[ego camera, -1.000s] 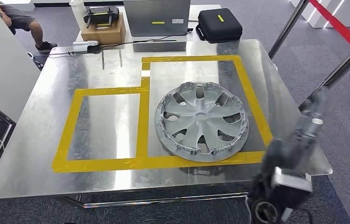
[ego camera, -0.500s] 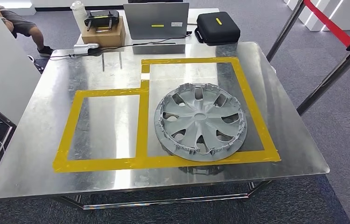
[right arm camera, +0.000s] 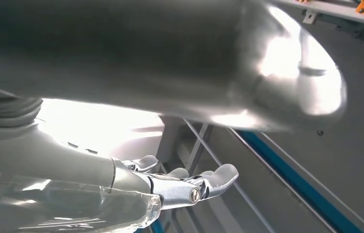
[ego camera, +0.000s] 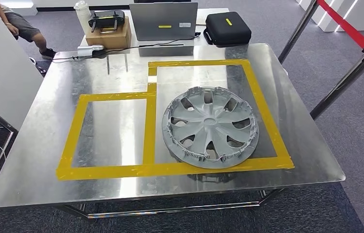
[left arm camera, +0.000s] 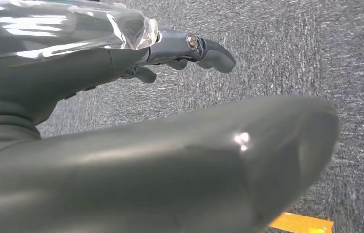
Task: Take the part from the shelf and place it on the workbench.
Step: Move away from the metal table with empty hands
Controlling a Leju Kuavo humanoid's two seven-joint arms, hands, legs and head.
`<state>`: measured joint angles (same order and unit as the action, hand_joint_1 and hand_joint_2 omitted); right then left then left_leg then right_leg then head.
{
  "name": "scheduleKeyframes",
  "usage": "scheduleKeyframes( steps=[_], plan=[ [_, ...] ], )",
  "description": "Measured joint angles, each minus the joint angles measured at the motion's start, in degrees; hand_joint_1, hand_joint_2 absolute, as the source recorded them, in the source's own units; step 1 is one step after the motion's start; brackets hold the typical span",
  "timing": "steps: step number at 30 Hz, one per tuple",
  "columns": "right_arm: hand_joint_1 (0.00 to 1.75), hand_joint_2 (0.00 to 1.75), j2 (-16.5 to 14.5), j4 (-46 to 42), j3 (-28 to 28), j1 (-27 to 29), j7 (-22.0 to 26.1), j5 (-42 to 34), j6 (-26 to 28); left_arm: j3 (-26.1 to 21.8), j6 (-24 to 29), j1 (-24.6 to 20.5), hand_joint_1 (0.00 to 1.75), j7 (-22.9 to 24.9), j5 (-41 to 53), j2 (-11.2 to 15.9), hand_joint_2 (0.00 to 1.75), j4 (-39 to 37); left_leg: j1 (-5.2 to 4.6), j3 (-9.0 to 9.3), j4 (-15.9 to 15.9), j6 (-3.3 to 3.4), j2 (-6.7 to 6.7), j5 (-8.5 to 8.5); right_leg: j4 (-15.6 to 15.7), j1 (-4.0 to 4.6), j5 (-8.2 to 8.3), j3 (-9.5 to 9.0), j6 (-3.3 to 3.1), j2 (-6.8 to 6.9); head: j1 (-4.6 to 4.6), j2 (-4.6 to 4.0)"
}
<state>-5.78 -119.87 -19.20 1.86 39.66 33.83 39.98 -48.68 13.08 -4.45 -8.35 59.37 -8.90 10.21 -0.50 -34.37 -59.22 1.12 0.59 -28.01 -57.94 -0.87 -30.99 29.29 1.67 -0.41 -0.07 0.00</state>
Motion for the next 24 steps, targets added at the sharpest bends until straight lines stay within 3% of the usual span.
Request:
scheduleKeyframes(
  steps=[3,6,7,8,9,11,13,17,19,22,23,24],
  plan=[
    [0.00,0.00,0.38,0.90,-0.56,-0.87,0.04,-0.54,0.00,-0.54,0.02,-0.17,0.00,0.09,-0.10,-0.10,0.00,-0.01,0.49,0.51,1.07,0.81,-0.20,0.66,-1.52,0.01,-1.15,0.47,0.46,0.03,0.10,0.00],
    [0.00,0.00,1.01,2.06,-0.71,-1.46,0.09,-1.02,0.00,-0.85,0.03,-0.25,0.00,0.15,-0.14,-0.15,0.00,-0.02,0.71,0.70,1.49,1.11,-0.43,0.92,-11.34,-0.04,-6.06,5.10,0.80,0.05,0.79,0.00],
    [0.00,0.00,1.21,2.51,-0.75,-1.52,0.09,-1.17,0.00,-0.93,0.03,-0.25,0.00,0.17,-0.14,-0.15,0.00,-0.02,0.72,0.67,1.47,1.09,-0.47,0.93,-14.57,-0.10,-7.08,6.69,0.90,0.05,0.93,0.00],
    [0.00,0.00,1.38,2.90,-0.79,-1.56,0.09,-1.29,0.00,-1.01,0.03,-0.24,0.00,0.17,-0.14,-0.16,0.00,-0.02,0.74,0.67,1.45,1.05,-0.49,0.95,-16.03,-0.14,-7.06,7.47,0.96,0.06,1.00,0.00],
    [0.00,0.00,1.51,3.22,-0.82,-1.64,0.09,-1.34,0.00,-1.07,0.03,-0.25,0.00,0.17,-0.14,-0.18,0.00,-0.02,0.79,0.68,1.40,0.96,-0.49,0.98,-15.07,-0.21,-5.89,7.10,0.98,0.06,1.04,0.00],
    [0.00,0.00,1.73,3.69,-0.87,-1.85,0.09,-1.38,0.00,-1.17,0.02,-0.25,0.00,0.17,-0.14,-0.23,0.00,-0.02,0.94,0.69,1.22,0.50,-0.41,1.01,-7.71,-0.47,-2.01,3.75,0.96,0.10,1.19,0.00],
    [0.00,0.00,1.86,4.07,-0.92,-1.94,0.09,-1.45,0.00,-1.27,-0.01,-0.26,0.00,0.14,-0.14,-0.21,0.00,-0.02,0.83,0.52,0.91,-0.31,-0.29,1.04,-1.65,-0.51,0.32,1.12,0.59,-0.05,1.28,0.00],
    [0.00,0.00,2.02,4.52,-1.11,-1.94,0.09,-1.65,0.00,-1.38,-0.02,-0.26,0.00,0.07,-0.16,-0.20,0.00,-0.02,1.04,0.26,1.06,-1.85,-0.13,1.50,-0.64,-0.14,1.27,1.20,-1.07,-0.16,0.65,0.00],
    [0.00,0.00,2.04,4.68,-1.33,-1.95,0.09,-1.81,0.00,-1.42,-0.02,-0.25,0.00,0.07,-0.16,-0.21,0.00,-0.02,1.19,-0.81,-1.33,-2.35,-0.08,-0.82,-0.52,-0.30,1.96,1.67,-1.96,0.03,0.25,0.00],
    [0.00,0.00,2.07,4.98,-1.69,-1.92,0.09,-1.93,0.00,-1.49,-0.01,-0.25,0.00,0.07,-0.16,-0.14,0.00,-0.02,1.23,-4.51,-11.64,-2.70,-0.13,-7.40,-0.57,-0.25,2.99,2.94,-2.46,0.22,-0.57,0.00],
    [0.00,0.00,2.09,5.10,-1.77,-1.91,0.09,-1.95,0.00,-1.51,-0.02,-0.24,0.00,0.07,-0.17,-0.14,0.00,-0.02,1.23,-5.02,-13.90,-2.70,-0.14,-8.36,-0.59,-0.19,3.33,3.41,-2.45,0.25,-0.70,0.00],
    [0.00,0.00,2.11,5.20,-1.82,-1.90,0.09,-1.98,0.00,-1.52,-0.02,-0.23,0.00,0.07,-0.20,-0.15,0.00,-0.02,1.23,-4.47,-14.05,-2.63,-0.14,-8.27,-0.61,-0.14,3.67,3.85,-2.40,0.27,-0.80,0.00]
  ],
)
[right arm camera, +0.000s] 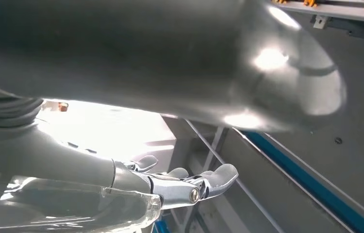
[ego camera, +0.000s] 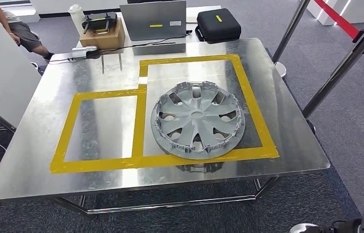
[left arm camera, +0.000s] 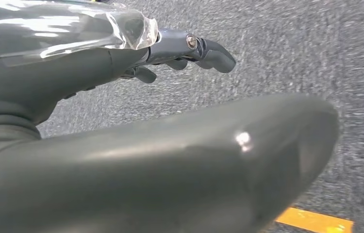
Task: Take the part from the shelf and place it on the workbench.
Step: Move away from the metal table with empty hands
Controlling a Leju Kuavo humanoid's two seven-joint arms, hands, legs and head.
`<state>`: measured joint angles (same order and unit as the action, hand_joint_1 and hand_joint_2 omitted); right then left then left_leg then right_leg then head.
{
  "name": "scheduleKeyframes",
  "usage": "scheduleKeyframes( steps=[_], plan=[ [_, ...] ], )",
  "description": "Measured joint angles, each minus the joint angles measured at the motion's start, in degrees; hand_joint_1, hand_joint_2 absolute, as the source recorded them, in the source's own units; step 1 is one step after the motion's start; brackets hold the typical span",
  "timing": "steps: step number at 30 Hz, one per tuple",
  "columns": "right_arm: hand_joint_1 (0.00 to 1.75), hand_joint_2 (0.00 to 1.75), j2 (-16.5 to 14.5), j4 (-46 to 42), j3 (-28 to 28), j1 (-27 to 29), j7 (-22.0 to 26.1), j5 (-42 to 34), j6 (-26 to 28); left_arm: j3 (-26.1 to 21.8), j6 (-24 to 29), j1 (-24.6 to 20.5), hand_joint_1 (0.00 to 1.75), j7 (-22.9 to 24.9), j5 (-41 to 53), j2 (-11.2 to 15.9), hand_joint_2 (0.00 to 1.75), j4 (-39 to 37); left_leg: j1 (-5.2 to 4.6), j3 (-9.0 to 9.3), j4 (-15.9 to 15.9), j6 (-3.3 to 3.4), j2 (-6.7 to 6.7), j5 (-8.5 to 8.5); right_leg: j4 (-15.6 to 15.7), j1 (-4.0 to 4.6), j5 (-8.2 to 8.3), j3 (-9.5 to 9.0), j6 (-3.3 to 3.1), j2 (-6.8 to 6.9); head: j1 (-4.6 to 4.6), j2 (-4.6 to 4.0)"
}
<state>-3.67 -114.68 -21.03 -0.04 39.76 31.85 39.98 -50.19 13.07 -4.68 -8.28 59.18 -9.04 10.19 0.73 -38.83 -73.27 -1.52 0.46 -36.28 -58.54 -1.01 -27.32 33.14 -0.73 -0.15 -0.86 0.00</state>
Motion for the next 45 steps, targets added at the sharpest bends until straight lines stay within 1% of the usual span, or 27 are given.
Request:
scheduleKeyframes(
  steps=[1,3,5,8,9,11,13,14,15,16,18,19,21,24,26,28,29,31,32,34,36,37,39,41,43,44,45],
  plan=[
    [0.00,0.00,0.03,0.08,-0.03,0.00,0.00,-0.05,0.00,-0.01,0.00,-0.01,0.00,-0.01,-0.04,-0.01,0.00,0.00,-0.02,1.76,2.22,0.13,0.00,1.02,-0.01,0.04,0.33,0.37,0.08,0.00,-0.07,0.00],
    [0.00,0.00,0.07,0.18,-0.08,0.00,0.00,-0.15,0.00,-0.01,-0.01,-0.11,0.00,-0.07,-0.11,0.00,0.00,0.00,-0.16,7.35,10.70,0.55,0.02,3.54,-0.02,0.15,0.93,0.91,0.41,-0.01,-0.23,0.00],
    [0.00,0.00,0.10,0.24,-0.12,0.01,0.02,-0.20,0.00,-0.01,-0.02,-0.26,0.00,-0.19,-0.12,-0.01,0.00,0.00,-0.47,10.69,16.28,1.05,0.09,4.78,0.01,0.29,1.48,1.16,1.02,0.01,-0.30,0.00],
    [0.00,0.00,0.19,0.32,-0.11,0.09,0.04,-0.25,0.00,-0.04,-0.04,-0.19,0.00,-0.30,-0.11,-0.02,0.00,-0.01,-0.69,10.44,16.92,2.01,-0.01,5.68,0.19,0.16,2.19,1.27,2.13,0.02,-0.22,0.00],
    [0.00,0.00,0.26,0.32,-0.10,0.16,0.04,-0.27,0.00,-0.05,-0.08,-0.19,0.00,-0.30,-0.08,-0.03,0.00,-0.01,-0.60,10.06,17.04,2.46,-0.16,6.19,-0.28,0.11,1.59,1.57,2.42,0.01,-0.13,0.00],
    [0.00,0.00,0.46,0.34,-0.07,0.33,0.04,-0.31,0.00,-0.07,-0.19,-0.22,0.00,-0.31,0.06,-0.03,0.00,-0.02,-0.35,8.84,17.28,3.25,-0.53,7.35,-4.32,0.06,-2.47,3.16,2.87,0.00,0.41,0.00],
    [0.00,0.00,0.66,0.38,-0.04,0.53,0.04,-0.33,0.00,-0.07,-0.33,-0.20,0.00,-0.32,0.19,0.00,0.00,-0.02,-0.41,7.50,17.22,3.56,-0.75,8.36,-11.51,0.06,-7.66,5.17,3.20,0.02,1.04,0.00],
    [0.00,0.00,0.75,0.42,-0.02,0.65,0.04,-0.33,0.00,-0.06,-0.40,-0.19,0.00,-0.32,0.24,-0.01,0.00,-0.02,-0.46,6.86,17.18,3.57,-0.86,8.90,-14.32,0.07,-8.91,5.50,3.29,0.02,1.16,0.00],
    [0.00,0.00,0.84,0.46,-0.01,0.78,0.04,-0.32,0.00,-0.05,-0.48,-0.18,0.00,-0.32,0.28,-0.01,0.00,-0.02,-0.49,6.23,17.11,3.53,-0.94,9.41,-15.40,0.07,-8.88,4.92,3.29,0.02,1.23,0.00],
    [0.00,0.00,0.91,0.49,0.00,0.89,0.04,-0.32,0.00,-0.05,-0.53,-0.18,0.00,-0.32,0.33,-0.01,0.00,-0.02,-0.50,5.66,17.03,3.44,-0.98,9.90,-14.27,0.07,-7.77,3.23,3.20,0.03,1.29,0.00],
    [0.00,0.00,0.98,0.52,0.02,0.97,0.04,-0.33,0.00,-0.05,-0.65,-0.19,0.00,-0.33,0.42,-0.02,0.00,-0.02,-0.51,4.68,16.75,3.13,-1.00,10.70,-6.63,0.08,-5.04,-2.62,2.84,0.03,1.44,0.00],
    [0.00,0.00,0.99,0.52,0.03,0.99,0.04,-0.39,0.00,-0.05,-0.68,-0.20,0.00,-0.32,0.48,-0.02,0.00,-0.02,-0.57,4.28,16.56,2.87,-0.97,11.06,-2.30,0.13,-4.47,-5.44,2.64,0.01,1.50,0.00],
    [0.00,0.00,1.05,0.52,0.07,1.08,0.04,-0.63,0.01,-0.05,-0.72,-0.21,0.00,-0.31,0.60,-0.02,0.00,-0.02,-0.64,3.82,16.32,2.17,-0.92,11.84,2.45,0.39,-4.63,-7.95,2.20,-0.02,1.44,0.00],
    [0.00,0.00,1.17,0.56,0.09,1.19,0.04,-0.95,0.02,-0.04,-0.73,-0.15,0.00,-0.29,0.68,-0.02,0.00,-0.03,-0.43,3.30,16.15,1.11,-0.81,12.27,2.88,0.51,-3.70,-7.07,0.96,0.12,1.29,0.00],
    [0.00,0.00,1.19,0.62,0.09,1.15,0.04,-1.19,0.02,-0.02,-0.73,-0.11,0.00,-0.25,0.67,-0.04,0.00,-0.04,-0.24,2.09,13.04,0.56,-0.67,8.31,3.01,0.28,-2.42,-5.75,0.07,0.32,0.98,-0.01],
    [0.00,0.00,1.22,0.74,0.08,1.13,0.04,-1.38,0.01,-0.01,-0.71,-0.14,0.00,-0.20,0.68,0.00,0.00,-0.04,-0.14,0.35,5.99,0.10,-0.61,2.31,2.93,0.29,-1.11,-4.13,-0.22,0.38,0.45,-0.01],
    [0.00,0.00,1.26,0.83,0.09,1.13,0.04,-1.44,0.01,-0.01,-0.69,-0.14,0.00,-0.20,0.73,0.04,0.00,-0.04,-0.12,-0.19,2.57,-0.04,-0.61,0.68,2.88,0.29,-0.44,-3.35,-0.18,0.40,0.26,0.00],
    [0.00,0.00,1.33,1.00,0.14,1.12,0.04,-1.43,0.01,-0.01,-0.69,-0.15,0.00,-0.20,0.89,0.05,0.00,-0.04,-0.08,0.97,0.43,-0.08,-0.61,1.62,2.75,0.28,0.84,-1.78,0.04,0.42,0.01,0.00],
    [0.00,0.00,1.34,1.06,0.18,1.13,0.04,-1.34,0.01,-0.01,-0.70,-0.17,0.00,-0.20,1.04,0.06,0.00,-0.04,-0.06,3.03,2.40,-0.03,-0.61,3.26,2.69,0.27,1.43,-1.05,0.22,0.42,-0.08,0.00],
    [0.00,0.00,1.33,1.09,0.26,1.14,0.04,-1.05,0.01,-0.01,-0.72,-0.28,0.00,-0.21,1.29,0.08,0.00,-0.01,-0.08,9.52,10.75,0.17,-0.52,5.27,2.45,0.37,2.42,0.06,0.71,0.41,-0.31,0.00],
    [0.00,0.00,1.30,1.08,0.33,1.16,0.04,-0.86,0.01,0.01,-0.75,-0.43,0.00,-0.23,1.41,0.07,0.00,0.01,-0.24,14.10,17.56,0.62,-0.31,4.58,2.18,0.57,3.24,0.66,1.38,0.48,-0.46,0.00],
    [0.00,0.00,1.29,1.08,0.34,1.20,0.04,-0.84,0.01,0.03,-0.77,-0.46,0.00,-0.24,1.43,0.06,0.00,0.01,-0.37,14.72,18.88,0.95,-0.23,4.21,2.10,0.65,3.68,0.95,1.74,0.52,-0.45,0.00],
    [0.00,0.00,1.31,1.09,0.36,1.29,0.05,-0.87,0.02,0.05,-0.80,-0.37,0.00,-0.19,1.38,0.01,0.00,-0.01,-0.37,13.67,19.12,2.01,-0.41,4.51,1.83,0.54,4.06,1.65,2.41,0.52,-0.25,0.00],
    [0.00,0.00,1.35,1.14,0.37,1.30,0.08,-0.97,0.02,0.01,-0.80,-0.30,0.00,-0.13,1.34,0.00,0.00,-0.02,-0.29,12.20,19.12,3.17,-0.78,5.69,-0.96,0.40,0.69,2.87,2.87,0.43,0.14,0.00],
    [0.00,0.00,1.41,1.26,0.41,1.26,0.08,-1.13,0.02,-0.01,-0.79,-0.33,0.00,-0.10,1.34,0.03,0.00,-0.02,-0.47,10.64,19.04,3.76,-1.01,7.01,-7.89,0.35,-5.39,4.60,3.17,0.40,0.73,0.00],
    [0.00,0.00,1.45,1.34,0.43,1.26,0.08,-1.20,0.02,-0.01,-0.79,-0.34,0.00,-0.07,1.34,0.03,0.00,-0.02,-0.61,9.75,18.95,3.87,-1.08,7.70,-11.64,0.37,-7.30,5.16,3.22,0.39,0.96,0.00],
    [0.00,0.00,1.48,1.43,0.44,1.25,0.08,-1.26,0.02,-0.01,-0.79,-0.34,0.00,-0.04,1.34,0.02,0.00,-0.02,-0.76,8.90,18.81,3.93,-1.15,8.37,-14.32,0.40,-7.77,5.17,3.16,0.39,1.13,0.00]
  ],
)
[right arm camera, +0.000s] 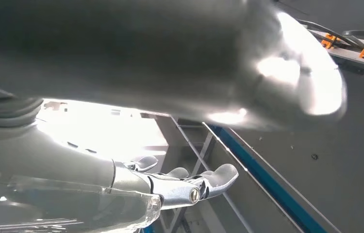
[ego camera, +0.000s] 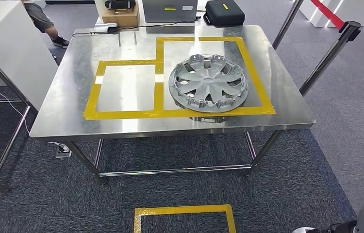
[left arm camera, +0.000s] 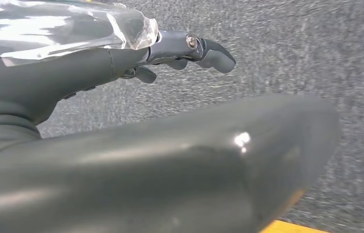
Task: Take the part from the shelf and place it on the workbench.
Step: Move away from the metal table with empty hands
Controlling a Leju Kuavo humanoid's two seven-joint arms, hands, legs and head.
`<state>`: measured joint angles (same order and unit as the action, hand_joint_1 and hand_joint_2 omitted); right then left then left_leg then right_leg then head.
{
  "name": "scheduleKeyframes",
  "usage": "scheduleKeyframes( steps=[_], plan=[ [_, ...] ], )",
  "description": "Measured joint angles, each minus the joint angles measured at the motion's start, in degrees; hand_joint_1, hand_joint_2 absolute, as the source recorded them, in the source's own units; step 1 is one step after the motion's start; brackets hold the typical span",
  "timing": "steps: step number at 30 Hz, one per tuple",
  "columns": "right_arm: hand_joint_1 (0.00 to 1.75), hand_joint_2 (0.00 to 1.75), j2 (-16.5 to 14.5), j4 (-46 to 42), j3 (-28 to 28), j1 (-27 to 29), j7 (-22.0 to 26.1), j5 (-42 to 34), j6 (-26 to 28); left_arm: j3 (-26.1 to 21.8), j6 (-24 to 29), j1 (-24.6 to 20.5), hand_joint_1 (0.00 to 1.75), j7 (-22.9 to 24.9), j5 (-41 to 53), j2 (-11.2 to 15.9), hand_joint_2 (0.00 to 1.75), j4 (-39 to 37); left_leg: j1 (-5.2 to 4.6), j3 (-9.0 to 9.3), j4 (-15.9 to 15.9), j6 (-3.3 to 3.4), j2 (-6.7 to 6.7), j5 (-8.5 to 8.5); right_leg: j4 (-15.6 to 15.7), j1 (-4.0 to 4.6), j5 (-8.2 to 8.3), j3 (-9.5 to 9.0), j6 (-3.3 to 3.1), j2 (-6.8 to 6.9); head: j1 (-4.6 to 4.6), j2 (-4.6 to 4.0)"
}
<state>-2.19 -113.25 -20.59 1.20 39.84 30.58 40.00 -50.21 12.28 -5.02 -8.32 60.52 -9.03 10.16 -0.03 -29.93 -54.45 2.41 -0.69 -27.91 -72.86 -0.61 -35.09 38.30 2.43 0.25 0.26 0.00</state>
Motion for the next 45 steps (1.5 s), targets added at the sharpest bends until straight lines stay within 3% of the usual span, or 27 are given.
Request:
scheduleKeyframes(
  steps=[2,4,6,7,9,10,12,14,15,16,17,19,21,22,24,25,26,29,30,32,33,35,37,40,42,44,45],
  plan=[
    [0.00,0.00,0.03,0.18,0.01,-0.10,0.01,-0.07,0.00,0.00,0.00,-0.01,0.00,0.06,0.00,-0.02,0.00,0.00,-0.23,-1.63,-0.47,-0.02,-0.07,1.15,0.33,0.11,2.64,-2.63,-0.45,-0.01,0.15,0.00],
    [0.00,0.00,0.04,0.28,0.02,-0.42,0.01,-0.13,0.00,0.00,0.01,-0.04,0.00,0.06,0.00,-0.06,0.00,0.00,-0.48,-3.08,-1.20,-0.20,-0.04,2.02,7.90,0.34,4.86,-8.62,-1.22,0.01,0.25,0.00],
    [0.00,0.00,0.06,0.31,0.05,-0.80,-0.01,-0.21,0.00,0.00,0.02,-0.08,0.00,0.05,0.06,-0.11,0.00,0.00,-0.61,-4.06,-1.80,-0.64,-0.01,2.84,15.78,0.61,3.94,-13.59,-1.76,0.06,0.21,0.00],
    [0.00,0.00,0.08,0.31,0.08,-0.90,-0.01,-0.25,0.00,0.00,0.02,-0.09,0.00,0.05,0.10,-0.13,0.00,0.00,-0.58,-4.37,-1.94,-0.97,-0.04,3.30,17.78,0.78,3.27,-14.51,-1.97,0.07,0.18,0.00],
    [0.00,0.00,0.14,0.33,0.18,-0.94,0.00,-0.27,0.00,0.01,0.02,-0.05,0.00,0.05,0.16,-0.13,0.00,0.00,-0.39,-4.83,-2.04,-1.67,-0.02,3.96,18.41,0.84,3.65,-13.94,-2.55,0.12,0.20,0.00],
    [0.00,0.00,0.16,0.34,0.22,-0.90,0.00,-0.27,0.00,0.02,0.00,-0.01,0.00,0.05,0.18,-0.14,0.00,-0.01,-0.33,-5.21,-2.64,-2.01,0.11,3.10,18.42,0.74,4.24,-13.41,-3.00,0.20,0.16,0.00],
    [0.00,0.00,0.18,0.36,0.29,-0.71,0.00,-0.26,-0.01,0.04,-0.03,0.02,0.00,0.04,0.18,-0.13,0.00,-0.01,-0.12,-6.62,-6.78,-2.64,0.40,-1.70,18.53,0.45,5.67,-11.99,-3.62,0.37,-0.16,0.00],
    [0.00,0.00,0.18,0.36,0.32,-0.37,0.00,-0.21,-0.01,0.04,-0.02,0.01,0.00,0.04,0.16,-0.07,0.00,0.00,0.13,-8.29,-13.95,-3.14,0.45,-6.97,18.46,0.44,7.07,-10.26,-3.77,0.38,-0.63,0.00],
    [0.00,0.00,0.18,0.36,0.32,-0.24,-0.01,-0.19,-0.01,0.04,-0.02,0.02,0.00,0.04,0.16,-0.03,0.00,0.00,0.24,-8.59,-16.87,-3.29,0.45,-7.65,18.34,0.43,7.79,-9.36,-3.69,0.39,-0.72,0.00],
    [0.00,0.00,0.18,0.37,0.33,-0.15,-0.01,-0.17,0.00,0.04,-0.02,0.02,0.00,0.04,0.15,-0.02,0.00,0.00,0.36,-8.22,-18.35,-3.37,0.45,-6.93,18.14,0.41,8.47,-8.40,-3.57,0.40,-0.81,0.00],
    [0.00,0.00,0.18,0.38,0.33,-0.12,-0.01,-0.15,0.00,0.04,-0.02,0.01,0.00,0.04,0.15,-0.02,0.00,0.01,0.47,-6.96,-17.96,-3.40,0.44,-5.28,17.84,0.37,9.10,-7.39,-3.41,0.42,-0.87,0.00],
    [0.00,0.00,0.17,0.41,0.32,-0.16,0.00,-0.12,0.00,0.03,-0.01,-0.08,0.00,-0.01,0.15,-0.01,0.00,0.02,0.65,-1.58,-11.76,-3.37,0.47,-2.69,17.06,0.30,10.11,-5.48,-2.95,0.42,-1.01,0.00],
    [0.00,0.00,0.13,0.42,0.31,-0.27,0.00,-0.04,-0.01,0.03,0.00,-0.27,0.00,-0.14,0.15,-0.01,0.00,0.04,0.58,4.15,-3.54,-3.13,0.60,-3.47,16.28,0.39,10.94,-4.18,-2.31,0.46,-1.18,0.00],
    [0.00,0.00,0.10,0.43,0.30,-0.32,0.00,0.00,-0.01,0.04,0.00,-0.33,0.00,-0.21,0.16,-0.02,0.00,0.04,0.46,5.52,-1.20,-2.89,0.67,-4.21,16.07,0.44,11.43,-3.78,-1.96,0.52,-1.23,0.00],
    [0.00,0.00,0.10,0.44,0.30,-0.28,0.00,0.07,-0.01,0.05,-0.01,-0.26,0.00,-0.26,0.18,-0.06,0.00,0.03,0.37,5.12,-0.12,-2.01,0.59,-4.22,15.94,0.33,12.37,-3.21,-1.22,0.60,-1.13,0.00],
    [0.00,0.00,0.13,0.45,0.30,-0.21,0.01,0.10,0.00,0.04,-0.03,-0.17,0.00,-0.27,0.19,-0.08,0.00,0.02,0.38,4.50,-0.17,-1.44,0.45,-3.69,15.55,0.22,11.90,-2.84,-0.92,0.53,-1.07,0.00],
    [0.00,0.00,0.15,0.46,0.31,-0.13,0.02,0.15,0.00,0.03,-0.05,-0.12,0.00,-0.27,0.20,-0.09,0.00,0.01,0.44,3.79,-0.12,-0.87,0.28,-3.04,14.26,0.15,10.28,-2.29,-0.65,0.43,-0.89,0.00],
    [0.00,0.00,0.31,0.55,0.32,-0.01,0.03,0.19,0.00,0.00,-0.08,-0.11,0.00,-0.27,0.38,-0.01,0.00,0.02,0.32,1.13,-0.13,0.00,-0.01,-0.79,4.18,0.10,1.65,0.28,-0.09,0.27,-0.10,0.00],
    [0.00,0.00,0.37,0.63,0.33,-0.02,0.03,0.13,0.00,0.00,-0.08,-0.10,0.00,-0.27,0.48,0.00,0.00,0.02,0.24,0.25,-0.20,0.05,-0.07,-0.02,0.78,0.10,0.29,0.67,-0.02,0.26,0.08,0.00],
    [0.00,0.00,0.47,0.86,0.33,-0.11,0.03,-0.01,0.00,0.00,-0.09,-0.10,0.00,-0.27,0.65,-0.01,0.00,0.02,0.12,-1.47,-0.47,-0.02,-0.18,1.38,-1.03,0.11,1.78,-1.02,-0.22,0.24,0.25,0.00],
    [0.00,0.00,0.50,0.96,0.32,-0.23,0.03,-0.06,0.00,0.00,-0.09,-0.11,0.00,-0.27,0.67,-0.01,0.00,0.02,0.09,-2.29,-0.70,-0.10,-0.19,2.00,1.17,0.13,3.51,-3.38,-0.47,0.23,0.30,0.00],
    [0.00,0.00,0.51,1.11,0.31,-0.61,0.03,-0.19,0.00,0.00,-0.08,-0.14,0.00,-0.26,0.70,-0.04,0.00,0.02,-0.02,-3.75,-1.32,-0.44,-0.13,3.02,9.90,0.22,5.00,-10.01,-1.07,0.20,0.43,0.00],
    [0.00,0.00,0.51,1.21,0.31,-0.93,0.03,-0.32,0.00,0.00,-0.08,-0.17,0.00,-0.24,0.73,-0.10,0.00,0.02,-0.13,-4.63,-1.78,-1.01,-0.08,4.01,16.99,0.42,3.90,-14.28,-1.51,0.17,0.42,0.00],
    [0.00,0.00,0.55,1.52,0.30,-1.23,0.03,-0.51,-0.01,0.01,-0.05,-0.10,0.00,-0.10,0.80,-0.10,0.00,0.02,0.07,-5.56,-2.04,-2.08,0.02,4.72,18.43,0.46,4.35,-13.70,-2.51,0.23,0.40,0.00],
    [0.00,0.00,0.55,1.76,0.25,-1.53,0.03,-0.60,-0.01,0.03,-0.05,-0.07,0.00,0.01,0.89,-0.11,0.00,0.01,0.23,-6.72,-4.85,-2.72,0.31,0.85,18.50,0.20,5.85,-12.19,-3.27,0.37,0.14,0.00],
    [0.00,0.00,0.56,1.95,0.15,-1.62,0.03,-0.67,-0.01,0.03,-0.06,-0.10,0.00,0.08,0.96,-0.09,0.00,0.02,0.36,-8.25,-11.52,-3.28,0.44,-5.19,18.43,0.22,7.34,-10.42,-3.53,0.44,-0.42,0.00],
    [0.00,0.00,0.60,2.06,0.10,-1.56,0.03,-0.73,-0.01,0.03,-0.07,-0.10,0.00,0.08,0.96,-0.06,0.00,0.02,0.43,-8.74,-15.02,-3.47,0.44,-6.79,18.35,0.22,8.09,-9.45,-3.49,0.45,-0.62,0.00]
  ],
)
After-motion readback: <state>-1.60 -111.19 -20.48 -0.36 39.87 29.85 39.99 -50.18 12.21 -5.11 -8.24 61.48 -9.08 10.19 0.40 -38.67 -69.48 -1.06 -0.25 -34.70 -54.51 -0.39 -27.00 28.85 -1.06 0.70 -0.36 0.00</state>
